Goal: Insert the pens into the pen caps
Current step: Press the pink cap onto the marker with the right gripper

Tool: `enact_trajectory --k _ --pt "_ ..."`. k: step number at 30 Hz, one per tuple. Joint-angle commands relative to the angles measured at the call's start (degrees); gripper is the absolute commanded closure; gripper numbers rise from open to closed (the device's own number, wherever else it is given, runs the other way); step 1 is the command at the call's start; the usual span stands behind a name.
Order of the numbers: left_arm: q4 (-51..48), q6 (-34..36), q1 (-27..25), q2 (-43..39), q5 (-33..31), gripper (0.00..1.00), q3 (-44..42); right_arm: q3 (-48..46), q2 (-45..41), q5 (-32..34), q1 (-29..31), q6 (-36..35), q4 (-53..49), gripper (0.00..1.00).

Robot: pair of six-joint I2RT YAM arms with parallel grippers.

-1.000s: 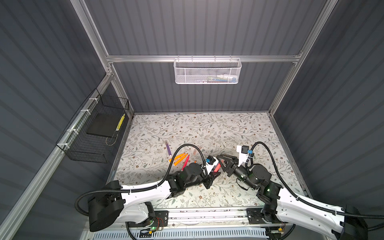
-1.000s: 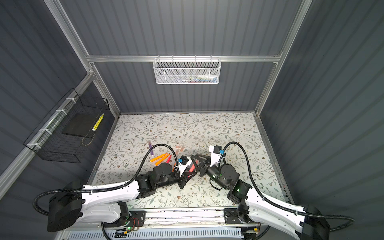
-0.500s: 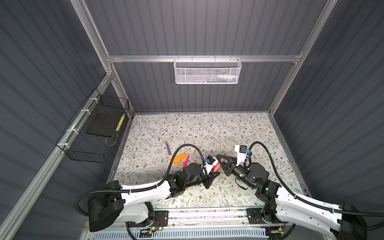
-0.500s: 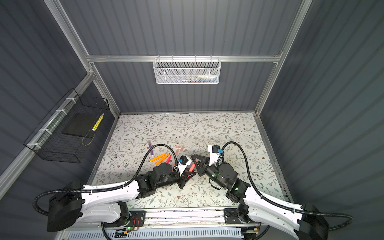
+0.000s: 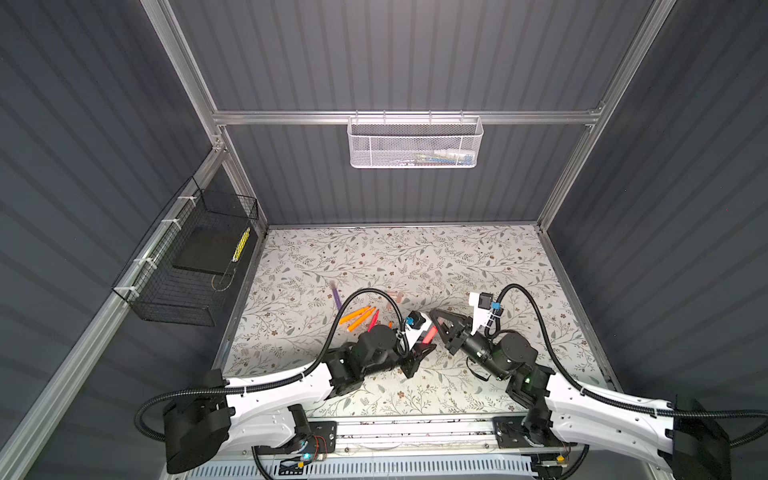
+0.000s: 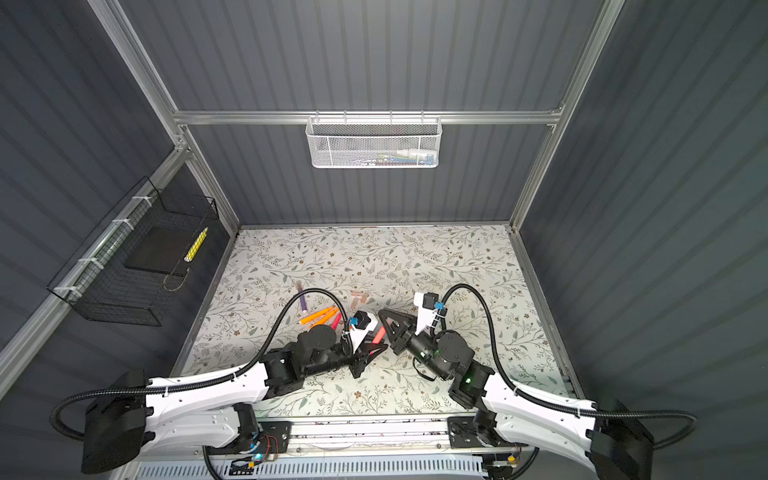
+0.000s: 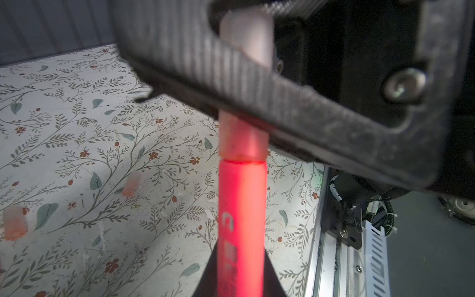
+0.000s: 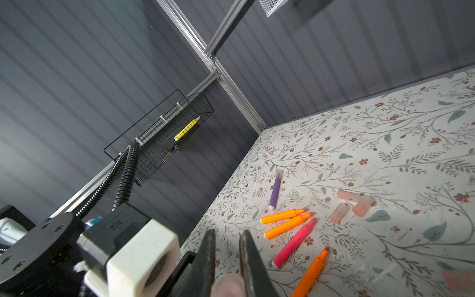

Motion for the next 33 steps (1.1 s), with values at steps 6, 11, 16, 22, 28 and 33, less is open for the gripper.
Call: enact_trajectory --k 6,11,16,22,28,33 --pt "6.60 -3.00 7.84 -2.89 2.85 1.00 6.74 -2.22 2.30 -4.91 6.48 -4.59 0.39 1.00" --pt "6.35 -2.70 8.29 -3.53 1.43 1.00 7.20 -2.67 3.68 -4.32 7.27 -4.11 1.72 1.00" --pt "1.94 0.09 8.34 -3.08 -8.92 1.00 10.16 -1.70 5.27 2.85 10.59 1.14 -1.92 1.00" --pt "0.13 1.19 8.32 -1.85 -14.60 1.00 13.02 -0.52 10.89 6.04 14.94 6.52 -0.58 1.00" --pt "0.70 -1.61 11.47 -1.46 -5.51 1.00 13.07 -2.74 10.91 6.54 15.77 4.51 4.72 1.00" --pt "6.26 -11.76 21.46 -2.27 10.86 1.00 10.15 -4.95 9.29 3.62 15.76 1.38 9.80 1.00"
